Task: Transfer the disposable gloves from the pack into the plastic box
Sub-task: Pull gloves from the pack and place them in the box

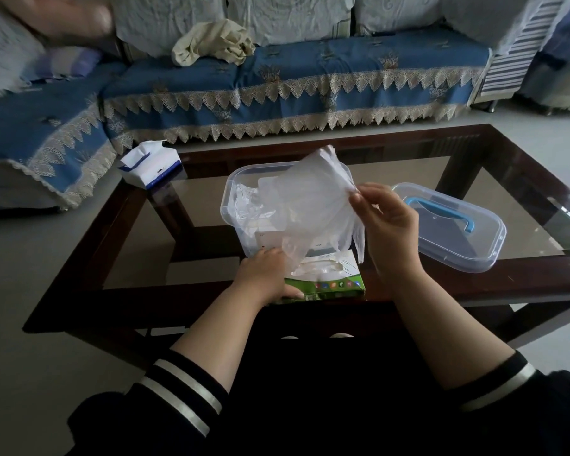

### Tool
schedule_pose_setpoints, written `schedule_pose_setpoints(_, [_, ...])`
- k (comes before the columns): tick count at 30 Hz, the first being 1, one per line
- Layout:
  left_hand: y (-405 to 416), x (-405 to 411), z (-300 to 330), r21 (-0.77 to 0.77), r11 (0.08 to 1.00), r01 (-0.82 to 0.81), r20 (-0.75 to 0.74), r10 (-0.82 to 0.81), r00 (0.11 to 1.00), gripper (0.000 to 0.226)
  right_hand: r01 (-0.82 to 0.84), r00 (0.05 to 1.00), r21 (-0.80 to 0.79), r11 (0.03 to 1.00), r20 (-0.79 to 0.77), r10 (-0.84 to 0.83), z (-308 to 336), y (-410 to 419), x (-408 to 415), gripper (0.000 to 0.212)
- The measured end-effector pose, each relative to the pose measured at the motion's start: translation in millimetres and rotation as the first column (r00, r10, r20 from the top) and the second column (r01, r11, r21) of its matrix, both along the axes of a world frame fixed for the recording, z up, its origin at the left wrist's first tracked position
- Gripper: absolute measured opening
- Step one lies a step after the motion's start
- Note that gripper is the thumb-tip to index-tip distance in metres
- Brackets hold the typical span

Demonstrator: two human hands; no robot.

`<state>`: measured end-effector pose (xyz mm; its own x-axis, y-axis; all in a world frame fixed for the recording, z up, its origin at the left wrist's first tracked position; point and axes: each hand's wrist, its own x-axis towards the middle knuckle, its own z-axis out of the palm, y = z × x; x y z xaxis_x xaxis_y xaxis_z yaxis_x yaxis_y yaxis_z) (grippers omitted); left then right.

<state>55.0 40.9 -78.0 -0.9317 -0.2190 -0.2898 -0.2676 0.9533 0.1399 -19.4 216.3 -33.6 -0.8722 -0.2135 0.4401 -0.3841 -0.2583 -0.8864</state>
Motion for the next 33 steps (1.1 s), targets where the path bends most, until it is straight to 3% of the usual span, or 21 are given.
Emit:
schedule_pose_setpoints(2, [-2,6,12,0.068,0.996,-0.062,-0.084,0.067,0.994,0.06,0.007,0.998,0.028,1.0,-0.062,-0.005,-1,0,1,0.02])
schedule_pose_setpoints(3, [-5,11,20,0.119,0.989,-0.089,-0.196,0.111,0.974,0.043,0.006,0.996,0.046,0.999,-0.091,-0.002,-1,-1,1,0.021])
schedule_pose_setpoints(5, [-8,19,36,0.145,0.979,-0.14,-0.519,0.196,0.832,0.016,0.046,0.988,0.094,0.995,-0.152,-0.031,-5,-3,0,0.02])
schedule_pose_setpoints(7, [-8,22,57,0.275,0.953,-0.13,-0.787,0.301,0.539,0.039,0.096,0.98,0.126,0.987,-0.185,-0.072,-9,-4,-1,0.016])
schedule_pose_setpoints(8, [-9,20,71,0.402,0.914,-0.056,-0.8,0.381,0.464,0.058,0.103,0.979,0.133,0.986,-0.187,-0.078,-11,-5,-1,0.016])
schedule_pose_setpoints(9, [-9,17,84,0.533,0.846,0.033,-0.75,0.453,0.482,0.077,0.11,0.977,0.143,0.984,-0.196,-0.081,-12,-7,-1,0.015])
schedule_pose_setpoints(11, [-7,6,108,0.644,0.757,0.111,-0.623,0.434,0.651,0.096,0.149,0.966,0.176,0.973,-0.237,-0.105,-14,-8,-2,0.014])
schedule_pose_setpoints(13, [4,-5,121,0.601,0.788,0.133,-0.564,0.301,0.769,0.078,0.196,0.953,0.219,0.956,-0.27,-0.133,-15,-9,-2,0.015])
schedule_pose_setpoints(15, [14,-18,124,0.481,0.858,0.179,-0.607,0.179,0.775,0.055,0.209,0.954,0.266,0.941,-0.265,-0.138,-14,-10,-2,0.019])
schedule_pose_setpoints(19, [22,-30,127,0.347,0.889,0.3,-0.589,-0.043,0.807,0.039,0.044,0.992,0.333,0.942,-0.126,-0.002,-13,-6,0,0.075])
schedule_pose_setpoints(21, [23,-32,132,0.378,0.858,0.348,-0.518,-0.116,0.848,0.022,-0.037,0.997,0.367,0.929,-0.056,0.062,-14,-7,-1,0.099])
schedule_pose_setpoints(23, [26,-34,137,0.44,0.803,0.401,-0.464,-0.179,0.868,0.017,-0.137,0.991,0.342,0.93,0.041,0.131,-15,-9,-2,0.107])
schedule_pose_setpoints(28, [15,-46,148,0.42,0.825,0.378,-0.513,-0.128,0.849,0.031,-0.189,0.972,0.19,0.964,0.176,0.156,-11,-8,-9,0.085])
schedule_pose_setpoints(33, [-28,-61,138,0.421,0.877,0.232,-0.646,0.11,0.755,0.034,0.076,0.97,0.162,0.984,0.216,-0.11,-11,4,-24,0.063])
